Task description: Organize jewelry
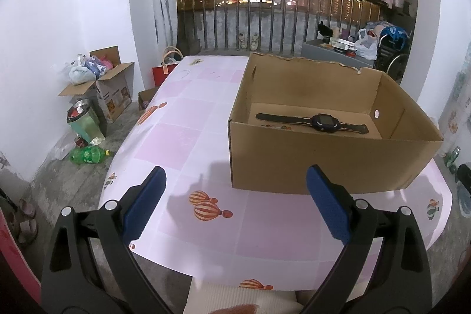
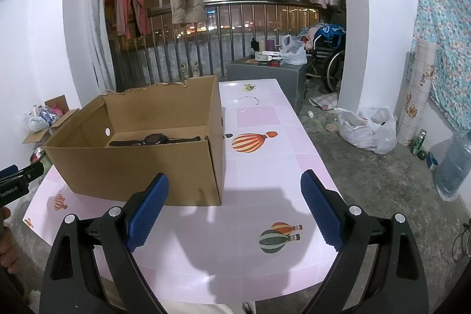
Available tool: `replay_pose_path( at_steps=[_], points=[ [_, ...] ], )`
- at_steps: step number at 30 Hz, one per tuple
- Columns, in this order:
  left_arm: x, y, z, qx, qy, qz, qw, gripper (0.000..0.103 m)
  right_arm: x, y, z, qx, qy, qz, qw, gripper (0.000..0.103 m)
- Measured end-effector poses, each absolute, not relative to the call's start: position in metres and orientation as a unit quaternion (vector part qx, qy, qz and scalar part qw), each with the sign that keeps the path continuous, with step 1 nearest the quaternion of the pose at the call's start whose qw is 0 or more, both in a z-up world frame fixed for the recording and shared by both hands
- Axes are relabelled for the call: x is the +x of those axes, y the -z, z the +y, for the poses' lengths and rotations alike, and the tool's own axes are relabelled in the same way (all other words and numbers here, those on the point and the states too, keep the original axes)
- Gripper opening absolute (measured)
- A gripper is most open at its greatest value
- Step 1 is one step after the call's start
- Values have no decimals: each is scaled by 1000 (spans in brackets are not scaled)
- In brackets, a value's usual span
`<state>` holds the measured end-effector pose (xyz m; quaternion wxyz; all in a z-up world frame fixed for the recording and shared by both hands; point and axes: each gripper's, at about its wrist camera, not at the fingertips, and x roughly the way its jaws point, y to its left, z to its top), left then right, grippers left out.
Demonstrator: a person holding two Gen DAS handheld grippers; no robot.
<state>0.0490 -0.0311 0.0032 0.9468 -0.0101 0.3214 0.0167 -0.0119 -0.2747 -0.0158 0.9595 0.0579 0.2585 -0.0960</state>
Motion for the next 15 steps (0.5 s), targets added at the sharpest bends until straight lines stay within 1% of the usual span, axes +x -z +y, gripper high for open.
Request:
replay_pose_path(
  at_steps=[15],
  points=[
    [50, -3, -36, -6, -14, 327, 945, 92, -11, 16, -273, 59, 95, 259, 959, 89]
  ],
)
